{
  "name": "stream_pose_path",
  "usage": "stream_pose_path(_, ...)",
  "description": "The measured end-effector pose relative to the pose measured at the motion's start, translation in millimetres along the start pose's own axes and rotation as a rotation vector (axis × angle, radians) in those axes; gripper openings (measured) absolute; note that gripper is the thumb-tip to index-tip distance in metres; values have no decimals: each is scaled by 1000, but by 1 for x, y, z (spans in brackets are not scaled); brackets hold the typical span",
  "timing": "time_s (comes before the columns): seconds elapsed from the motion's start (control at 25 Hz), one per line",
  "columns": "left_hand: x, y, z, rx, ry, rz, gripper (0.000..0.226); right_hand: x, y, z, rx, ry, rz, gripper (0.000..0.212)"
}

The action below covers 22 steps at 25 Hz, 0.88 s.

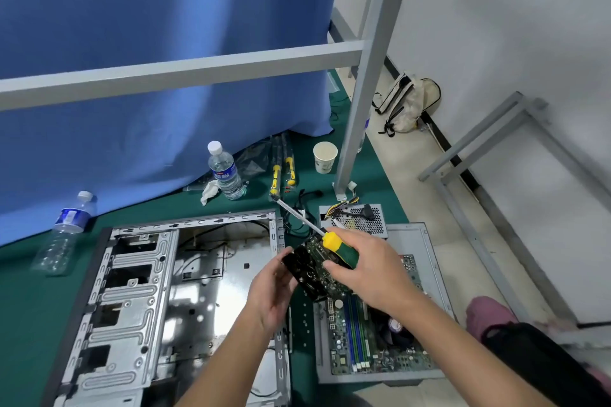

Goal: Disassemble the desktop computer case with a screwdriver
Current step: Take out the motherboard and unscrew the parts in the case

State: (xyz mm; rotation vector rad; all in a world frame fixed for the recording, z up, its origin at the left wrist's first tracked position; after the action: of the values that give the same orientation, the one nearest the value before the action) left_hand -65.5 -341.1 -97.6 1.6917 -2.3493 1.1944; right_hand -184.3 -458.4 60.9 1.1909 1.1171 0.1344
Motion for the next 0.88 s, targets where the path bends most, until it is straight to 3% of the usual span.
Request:
stream_pose_path(0.08, 7, 6, -3, -22, -10, -79, 31, -3, -2, 0, -4, -7, -16, 58)
stream_pose_path(0.24, 26, 27, -14, -98, 12, -7, 28, -7, -1, -3, -30, -10, -67, 58)
stream_pose_path(0.44, 43, 45, -20, -158, 30, -119, 38, -3, 27, -15, -308, -15, -286, 51)
stream_pose_path(0.56, 49, 49, -21, -185, 9, -192, 45, -3, 29, -22, -367, -15, -348, 53)
stream_pose_path(0.76, 47, 50, -22, -160, 19, -137, 28, -15, 20, -22, -337, -65, -266, 50)
stream_pose_path(0.88, 46, 45, -22, -103, 76, -35, 30, -31, -3, -16, -161, -127, -76, 51)
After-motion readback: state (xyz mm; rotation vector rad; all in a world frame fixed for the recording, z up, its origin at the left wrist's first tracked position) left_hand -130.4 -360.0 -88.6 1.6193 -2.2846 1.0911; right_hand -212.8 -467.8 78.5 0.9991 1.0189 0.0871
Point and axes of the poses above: each hand's wrist, its own z-axis towards the middle knuckle, its own x-axis out of the palm, y = z × x, the point moved 8 cm from there along z, towards the middle knuckle, and after that the axes turned 10 degrees about z, right-handed, at the moved point
